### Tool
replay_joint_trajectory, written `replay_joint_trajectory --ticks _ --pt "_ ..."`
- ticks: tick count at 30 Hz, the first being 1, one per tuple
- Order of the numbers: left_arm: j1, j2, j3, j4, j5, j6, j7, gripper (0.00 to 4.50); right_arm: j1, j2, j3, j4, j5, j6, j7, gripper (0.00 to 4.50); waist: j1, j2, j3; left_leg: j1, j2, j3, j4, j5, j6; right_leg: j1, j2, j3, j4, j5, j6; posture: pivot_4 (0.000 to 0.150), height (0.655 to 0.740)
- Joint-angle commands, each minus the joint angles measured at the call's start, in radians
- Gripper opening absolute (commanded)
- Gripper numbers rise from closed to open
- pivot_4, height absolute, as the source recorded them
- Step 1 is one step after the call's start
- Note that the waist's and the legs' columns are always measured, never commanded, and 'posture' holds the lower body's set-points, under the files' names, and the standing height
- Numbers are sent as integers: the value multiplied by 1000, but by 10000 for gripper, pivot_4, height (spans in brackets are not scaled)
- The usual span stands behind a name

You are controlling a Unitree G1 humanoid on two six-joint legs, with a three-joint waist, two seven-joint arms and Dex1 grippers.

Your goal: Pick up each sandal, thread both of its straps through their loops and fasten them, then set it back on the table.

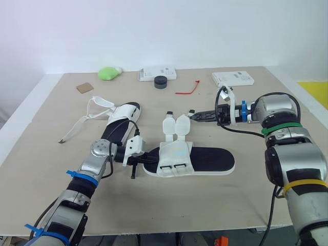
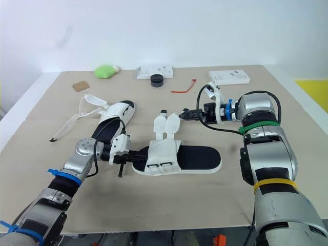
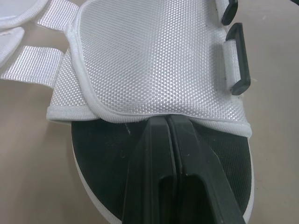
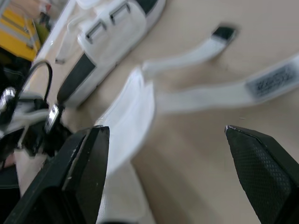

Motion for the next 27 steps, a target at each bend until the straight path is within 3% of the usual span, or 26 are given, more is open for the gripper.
replay_joint_trajectory --ticks 1,15,27 --pt "91 10 -112 108 122 50 12 0 -48 24 -8 42 -31 -33 15 42480 -1 0 0 0 0 0 0 0 0 0 0 0 0 0 0 1500 7400" --pt "101 13 -111 90 116 60 20 0 -94 99 -168 111 -4 -81 -44 42480 -1 1 0 0 -1 -1 1 0 1 2 0 0 0 1 1 1500 7400" --pt "106 23 -110 75 118 67 22 0 -74 73 -148 101 -50 -78 21 42480 -3 1 0 0 -1 -1 1 0 1 2 0 1 0 0 1 1500 7400"
